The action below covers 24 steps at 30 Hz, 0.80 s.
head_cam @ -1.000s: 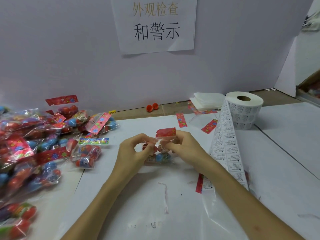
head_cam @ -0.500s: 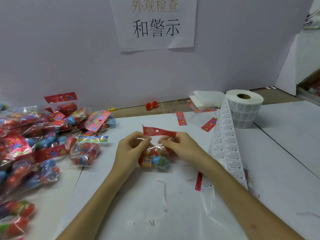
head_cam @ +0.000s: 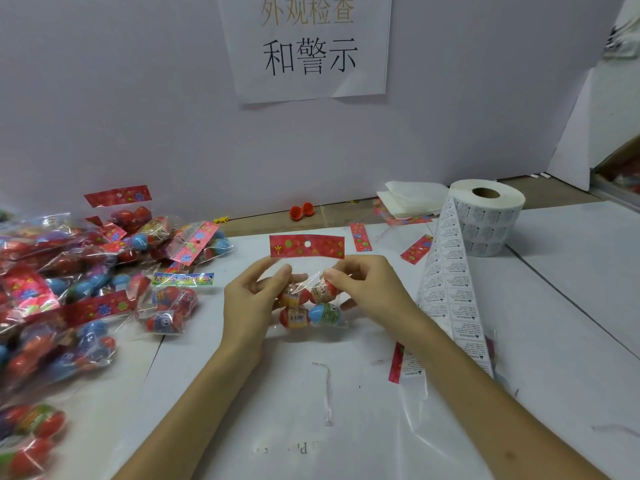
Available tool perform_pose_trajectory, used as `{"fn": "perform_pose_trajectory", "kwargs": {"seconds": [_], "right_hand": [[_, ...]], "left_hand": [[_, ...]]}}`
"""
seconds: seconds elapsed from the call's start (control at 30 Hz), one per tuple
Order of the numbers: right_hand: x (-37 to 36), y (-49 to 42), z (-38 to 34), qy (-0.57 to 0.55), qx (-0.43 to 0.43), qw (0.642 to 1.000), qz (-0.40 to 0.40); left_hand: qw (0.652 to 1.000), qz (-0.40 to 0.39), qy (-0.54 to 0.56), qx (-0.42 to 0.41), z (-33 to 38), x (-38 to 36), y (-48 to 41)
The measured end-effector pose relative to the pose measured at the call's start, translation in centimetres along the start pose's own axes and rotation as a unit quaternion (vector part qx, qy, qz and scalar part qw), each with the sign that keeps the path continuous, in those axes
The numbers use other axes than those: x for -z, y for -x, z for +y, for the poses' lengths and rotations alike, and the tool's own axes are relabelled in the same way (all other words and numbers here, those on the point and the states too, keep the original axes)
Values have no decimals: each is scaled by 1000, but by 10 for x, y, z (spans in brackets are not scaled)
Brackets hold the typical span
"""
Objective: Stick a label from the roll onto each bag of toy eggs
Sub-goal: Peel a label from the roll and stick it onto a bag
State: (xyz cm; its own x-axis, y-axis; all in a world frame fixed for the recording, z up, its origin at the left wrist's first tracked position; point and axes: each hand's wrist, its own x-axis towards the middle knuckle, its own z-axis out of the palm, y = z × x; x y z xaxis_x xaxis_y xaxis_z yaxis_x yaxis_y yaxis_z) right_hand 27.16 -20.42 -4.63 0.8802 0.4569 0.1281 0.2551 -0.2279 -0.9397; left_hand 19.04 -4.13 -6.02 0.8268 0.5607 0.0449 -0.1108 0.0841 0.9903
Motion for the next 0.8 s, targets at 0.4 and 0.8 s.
{"fn": "perform_pose_trajectory", "kwargs": {"seconds": [0.4, 0.8], "right_hand": [[2, 12, -20, 17, 108, 994, 15], [66, 3, -30, 97, 137, 961, 221]], "left_hand": [[965, -163, -159, -131, 2, -10, 16], [979, -22, -193, -57, 0, 0, 6]]}}
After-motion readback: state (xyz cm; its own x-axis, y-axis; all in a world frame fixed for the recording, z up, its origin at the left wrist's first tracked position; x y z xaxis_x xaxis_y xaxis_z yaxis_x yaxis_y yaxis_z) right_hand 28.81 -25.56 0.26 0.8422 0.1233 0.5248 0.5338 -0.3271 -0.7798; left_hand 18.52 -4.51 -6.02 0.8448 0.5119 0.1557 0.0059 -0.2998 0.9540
